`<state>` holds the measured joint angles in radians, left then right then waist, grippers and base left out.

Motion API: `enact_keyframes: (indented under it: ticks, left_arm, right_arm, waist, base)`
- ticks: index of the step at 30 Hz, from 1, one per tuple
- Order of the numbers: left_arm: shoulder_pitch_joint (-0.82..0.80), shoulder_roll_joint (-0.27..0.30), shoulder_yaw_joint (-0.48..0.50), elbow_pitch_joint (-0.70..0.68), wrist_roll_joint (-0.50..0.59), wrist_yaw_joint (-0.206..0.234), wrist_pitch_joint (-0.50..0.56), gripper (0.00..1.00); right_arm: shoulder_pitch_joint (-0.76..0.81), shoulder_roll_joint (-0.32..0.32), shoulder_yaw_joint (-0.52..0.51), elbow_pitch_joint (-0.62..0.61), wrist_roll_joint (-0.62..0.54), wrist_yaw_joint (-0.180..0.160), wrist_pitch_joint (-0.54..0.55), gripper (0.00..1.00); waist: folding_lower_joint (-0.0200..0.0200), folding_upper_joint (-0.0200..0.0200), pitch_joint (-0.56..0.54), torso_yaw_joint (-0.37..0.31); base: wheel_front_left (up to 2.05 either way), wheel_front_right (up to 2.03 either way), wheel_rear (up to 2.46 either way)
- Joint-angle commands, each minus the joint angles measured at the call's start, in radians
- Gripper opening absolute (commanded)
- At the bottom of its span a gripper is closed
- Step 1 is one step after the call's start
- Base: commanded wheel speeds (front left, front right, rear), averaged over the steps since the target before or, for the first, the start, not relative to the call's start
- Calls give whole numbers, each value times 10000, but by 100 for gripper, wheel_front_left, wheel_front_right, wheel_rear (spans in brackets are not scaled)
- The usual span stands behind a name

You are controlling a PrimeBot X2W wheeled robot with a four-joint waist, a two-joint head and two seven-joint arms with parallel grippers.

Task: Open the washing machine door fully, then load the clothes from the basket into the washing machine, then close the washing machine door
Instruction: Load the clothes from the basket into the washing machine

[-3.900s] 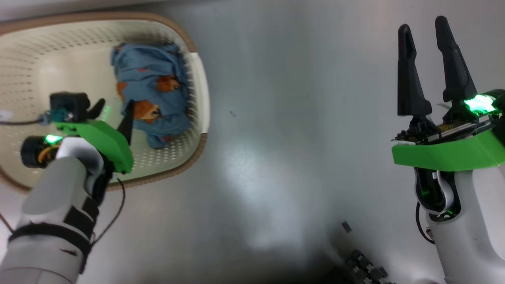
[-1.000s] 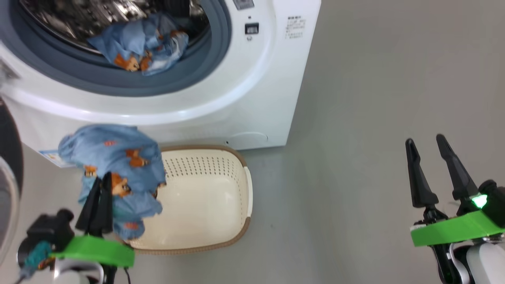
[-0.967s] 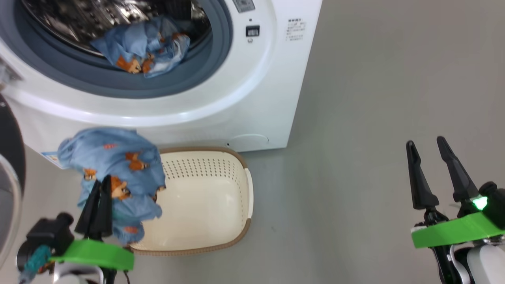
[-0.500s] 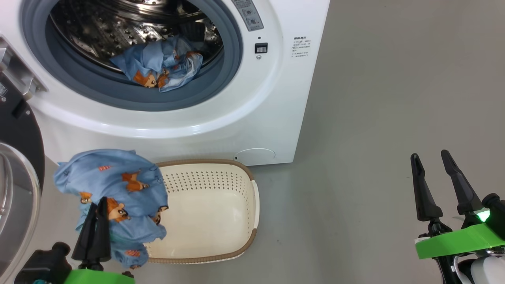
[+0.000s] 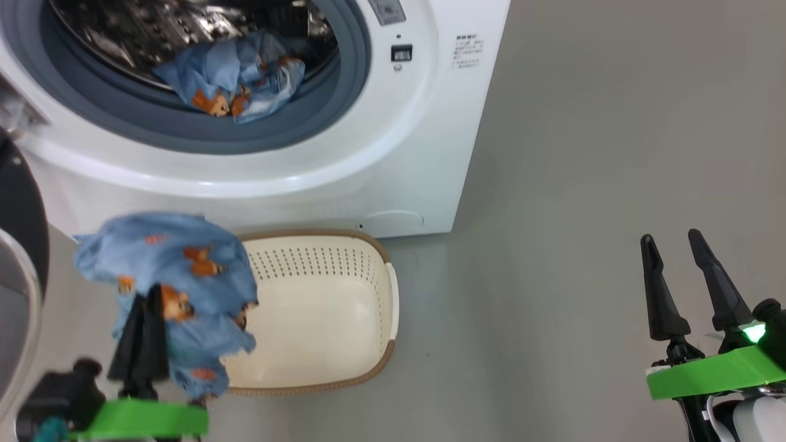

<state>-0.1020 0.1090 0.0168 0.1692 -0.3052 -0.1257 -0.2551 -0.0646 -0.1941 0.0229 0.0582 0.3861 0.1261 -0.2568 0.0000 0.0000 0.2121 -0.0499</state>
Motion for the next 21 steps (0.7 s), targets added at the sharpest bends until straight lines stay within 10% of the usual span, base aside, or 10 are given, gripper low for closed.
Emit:
enact_keyframes:
  ticks: [1, 21]
  left_arm:
    - [-745, 177, 320, -325, 14, -50, -66, 0]
    - [-8137, 1400, 3, 3849, -189, -50, -66, 0]
  right_arm:
    - [-265, -107, 111, -299, 35, 46, -49, 100]
    - [-2179, 371, 398, -505, 142, 46, -49, 100]
  waist:
    - [0, 0, 455, -57]
    - [0, 0, 3600, -976]
  base:
    - [0, 0, 0]
    - [0, 0, 0]
